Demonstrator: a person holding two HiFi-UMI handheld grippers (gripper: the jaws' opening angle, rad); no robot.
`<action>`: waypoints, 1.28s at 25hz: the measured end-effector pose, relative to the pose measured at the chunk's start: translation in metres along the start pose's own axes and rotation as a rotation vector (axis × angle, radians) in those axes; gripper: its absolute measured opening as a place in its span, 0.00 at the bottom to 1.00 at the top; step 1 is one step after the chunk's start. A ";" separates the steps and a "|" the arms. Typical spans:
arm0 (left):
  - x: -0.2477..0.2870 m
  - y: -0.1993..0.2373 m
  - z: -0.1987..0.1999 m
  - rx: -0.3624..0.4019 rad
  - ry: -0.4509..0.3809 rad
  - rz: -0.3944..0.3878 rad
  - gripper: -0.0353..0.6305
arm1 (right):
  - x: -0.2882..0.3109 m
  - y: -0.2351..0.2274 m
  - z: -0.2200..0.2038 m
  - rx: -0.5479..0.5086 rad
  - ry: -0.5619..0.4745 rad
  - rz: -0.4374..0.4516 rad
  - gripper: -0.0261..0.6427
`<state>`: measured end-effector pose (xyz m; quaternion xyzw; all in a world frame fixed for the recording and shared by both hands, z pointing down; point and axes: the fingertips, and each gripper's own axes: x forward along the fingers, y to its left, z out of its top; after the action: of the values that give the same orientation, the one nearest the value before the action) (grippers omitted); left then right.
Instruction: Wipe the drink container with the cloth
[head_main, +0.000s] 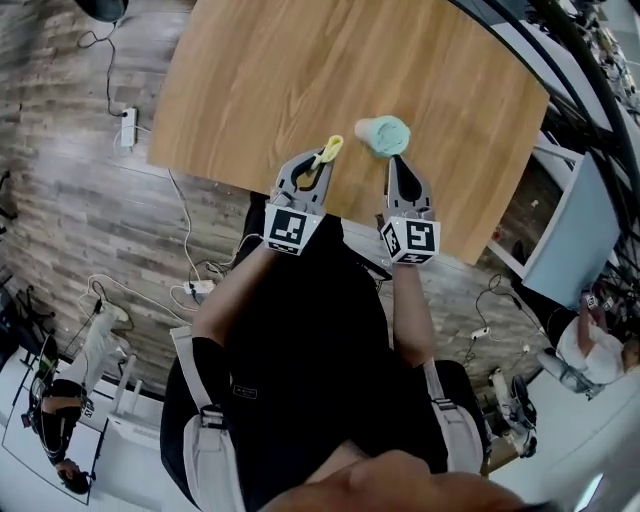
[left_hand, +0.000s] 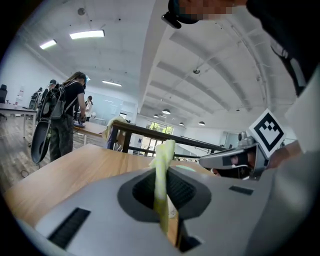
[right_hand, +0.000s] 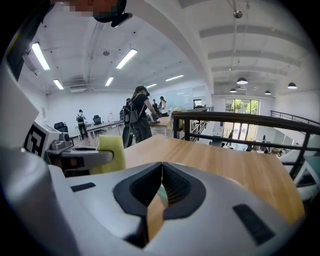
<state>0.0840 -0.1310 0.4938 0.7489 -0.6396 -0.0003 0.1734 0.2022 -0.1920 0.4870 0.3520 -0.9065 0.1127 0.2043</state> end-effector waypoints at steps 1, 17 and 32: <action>0.003 0.000 -0.004 -0.003 0.002 0.010 0.10 | 0.002 -0.001 -0.003 -0.006 0.017 0.014 0.09; 0.071 -0.020 -0.072 -0.199 0.196 -0.110 0.10 | 0.033 -0.021 -0.028 0.008 0.187 0.061 0.09; 0.092 -0.040 -0.086 -0.288 0.202 -0.205 0.10 | 0.038 -0.017 -0.029 0.026 0.183 0.076 0.09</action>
<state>0.1580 -0.1915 0.5849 0.7737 -0.5328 -0.0340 0.3411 0.1970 -0.2171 0.5306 0.3082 -0.8951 0.1638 0.2774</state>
